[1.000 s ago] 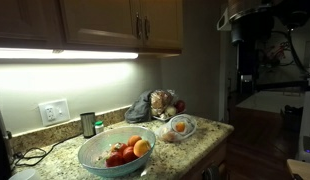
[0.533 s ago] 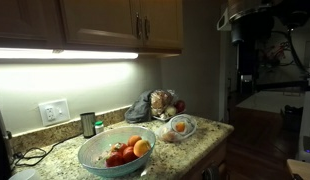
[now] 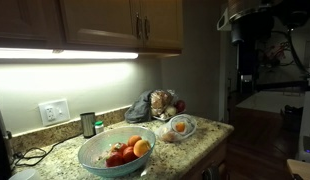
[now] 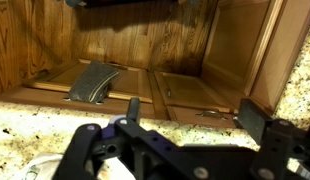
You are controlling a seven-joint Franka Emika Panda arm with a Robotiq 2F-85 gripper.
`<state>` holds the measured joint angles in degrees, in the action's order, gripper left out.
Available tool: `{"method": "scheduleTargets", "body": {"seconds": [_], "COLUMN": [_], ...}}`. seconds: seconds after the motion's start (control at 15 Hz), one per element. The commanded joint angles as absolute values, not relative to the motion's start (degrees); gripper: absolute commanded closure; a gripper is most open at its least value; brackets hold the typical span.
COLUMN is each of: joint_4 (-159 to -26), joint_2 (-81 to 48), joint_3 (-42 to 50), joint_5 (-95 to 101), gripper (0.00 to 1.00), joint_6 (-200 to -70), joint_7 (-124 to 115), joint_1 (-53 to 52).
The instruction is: Move a fruit from the bag to the bowl
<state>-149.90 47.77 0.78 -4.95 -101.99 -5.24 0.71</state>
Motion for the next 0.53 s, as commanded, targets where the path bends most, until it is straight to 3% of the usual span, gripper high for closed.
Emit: {"method": "scheduleTargets", "body": {"seconds": [0.0,0.47], "joint_4": [-149.9,-150.5], "joint_2": [47.7,47.0], "joint_3": [0.3,-0.3], "joint_5": [-4.9,-1.2], "gripper": [0.0,0.0], "joint_6": [-102.5,-111.6], "joint_7": [-4.9,-6.0], "joint_1": [1.3,3.7]}}
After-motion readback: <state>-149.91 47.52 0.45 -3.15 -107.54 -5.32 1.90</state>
